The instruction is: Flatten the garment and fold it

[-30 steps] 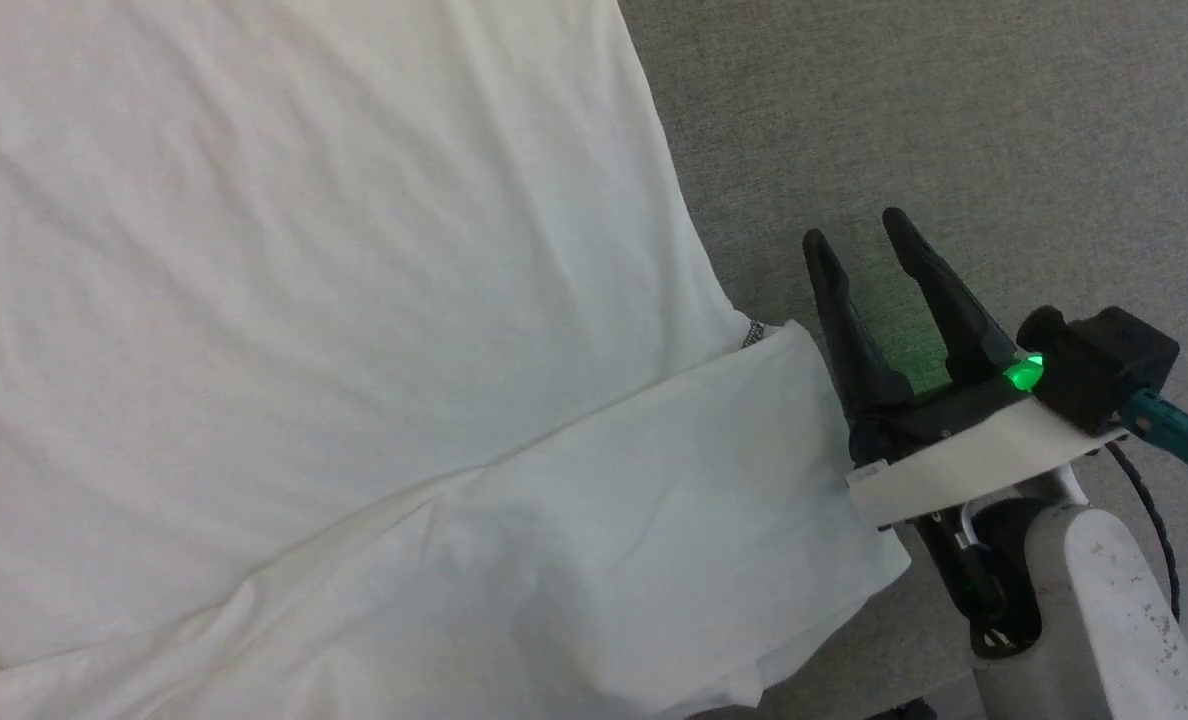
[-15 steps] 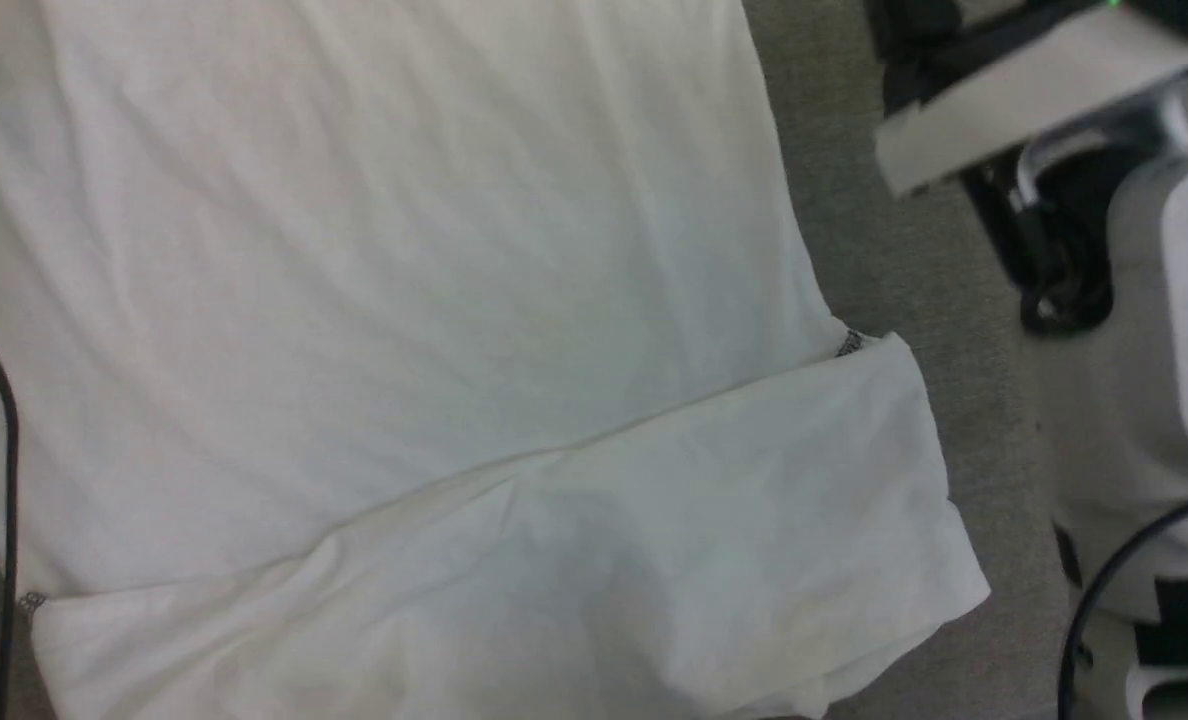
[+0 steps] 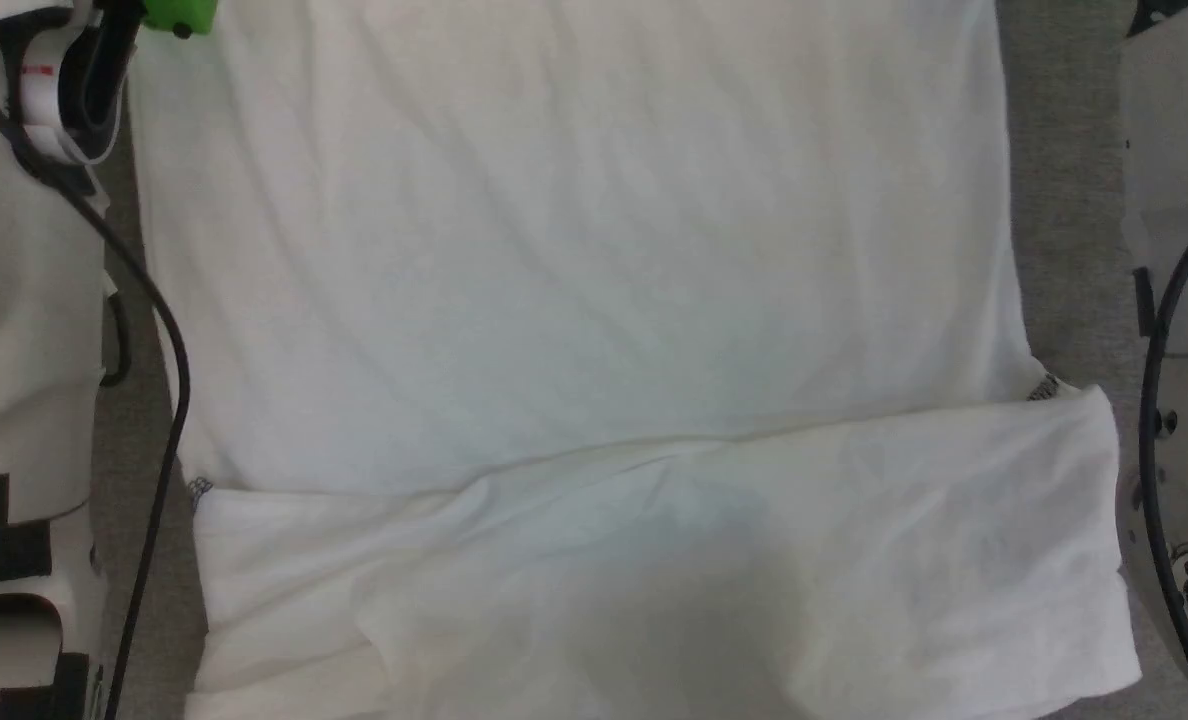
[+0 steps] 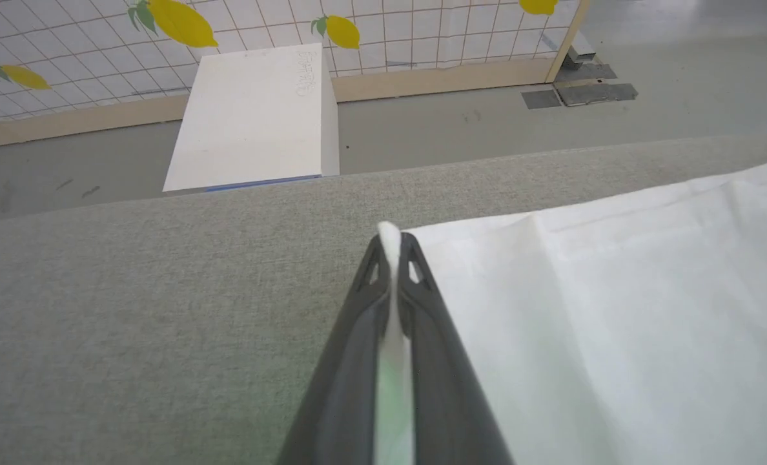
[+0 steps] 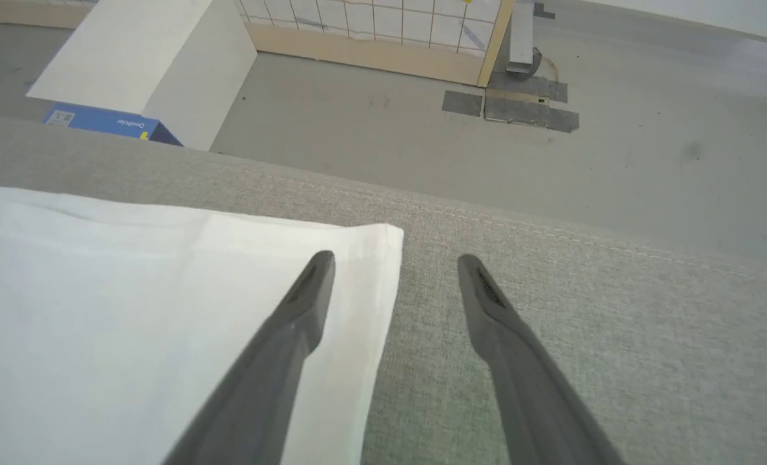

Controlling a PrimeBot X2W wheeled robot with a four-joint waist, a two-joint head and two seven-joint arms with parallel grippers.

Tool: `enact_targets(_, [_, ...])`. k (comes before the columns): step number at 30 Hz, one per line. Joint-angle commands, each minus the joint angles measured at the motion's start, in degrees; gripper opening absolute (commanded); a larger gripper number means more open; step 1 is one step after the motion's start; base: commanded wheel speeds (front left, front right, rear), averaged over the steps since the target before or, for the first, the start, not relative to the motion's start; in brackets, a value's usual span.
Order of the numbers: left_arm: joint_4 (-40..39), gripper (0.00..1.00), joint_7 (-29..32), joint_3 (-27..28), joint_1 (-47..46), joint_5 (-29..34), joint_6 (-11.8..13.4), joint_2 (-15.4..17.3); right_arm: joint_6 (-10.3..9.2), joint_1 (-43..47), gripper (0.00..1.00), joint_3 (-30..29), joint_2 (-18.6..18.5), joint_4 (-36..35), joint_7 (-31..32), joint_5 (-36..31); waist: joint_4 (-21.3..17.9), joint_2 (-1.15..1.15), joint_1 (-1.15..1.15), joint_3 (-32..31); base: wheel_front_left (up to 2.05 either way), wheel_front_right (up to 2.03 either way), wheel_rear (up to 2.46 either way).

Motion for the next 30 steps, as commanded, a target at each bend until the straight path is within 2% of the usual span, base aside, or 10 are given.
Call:
enact_targets(1, [0.76, 0.00, -0.85, -0.43, -1.46, -0.29, -0.56, -0.57, -0.09, -1.41, 1.00, -0.89, -0.01, 1.18, 2.20, -2.03, 3.58, 0.00, 0.00, 1.77, 0.00, 0.00, 0.00])
enact_targets(5, [2.67, 0.00, -2.27, -1.30, -2.93, -0.52, -1.47, -1.44, -0.09, -3.86, 1.00, -0.39, -0.02, 2.35, 7.70, -7.77, 4.19, 0.00, 0.00, 2.74, 0.00, 0.00, 0.00])
enact_targets(6, [3.05, 0.00, -2.61, -1.42, -3.22, -0.54, -1.69, -1.48, -0.09, -4.13, 0.93, -0.18, -0.04, 2.60, 9.02, -8.65, 4.17, 0.00, 0.00, 2.85, 0.00, 0.00, 0.00])
enact_targets(7, [3.62, 0.00, -3.00, -1.57, -3.48, -0.55, -1.91, -1.51, -0.09, -4.35, 0.58, -0.39, -0.10, 2.91, 10.90, -9.40, 4.13, 0.00, 0.00, 2.87, 0.00, 0.00, 0.00])
enact_targets(10, [5.03, 0.00, -3.98, -1.76, -4.12, -0.55, -2.35, -1.39, -0.09, -4.76, 0.00, -0.61, -0.68, 2.50, 14.46, -11.27, 3.87, 0.00, 0.00, 2.86, 0.00, 0.00, 0.00])
enact_targets(12, [5.81, 0.00, -4.84, -1.81, -4.76, -0.33, -2.58, -1.04, -0.09, -5.00, 0.00, -0.53, -0.95, 1.35, 15.07, -12.00, 3.53, 0.00, 0.00, 3.00, 0.00, 0.00, 0.00])
enact_targets(15, [6.59, 0.00, -7.39, -1.35, -5.85, 0.28, -2.23, -0.42, -0.09, -4.97, 0.00, -0.52, -0.97, -1.00, 12.70, -12.14, 2.75, 0.00, 0.00, 3.13, 0.00, 0.00, 0.00])
enact_targets(22, [7.79, 0.00, -16.21, -0.28, -9.68, 3.37, 0.00, 1.14, -0.09, -4.68, 0.00, -1.99, -1.46, -4.63, 0.20, -13.20, 0.80, 0.00, 0.00, 2.27, 0.00, 0.00, 0.00])
enact_targets(30, [10.64, 0.00, -25.86, 0.40, -11.34, 5.01, 0.88, 2.33, -0.09, -2.95, 0.00, -3.48, -1.73, -3.68, -11.28, -12.75, -1.13, 0.00, 0.00, -1.05, 0.00, 0.00, 0.00])
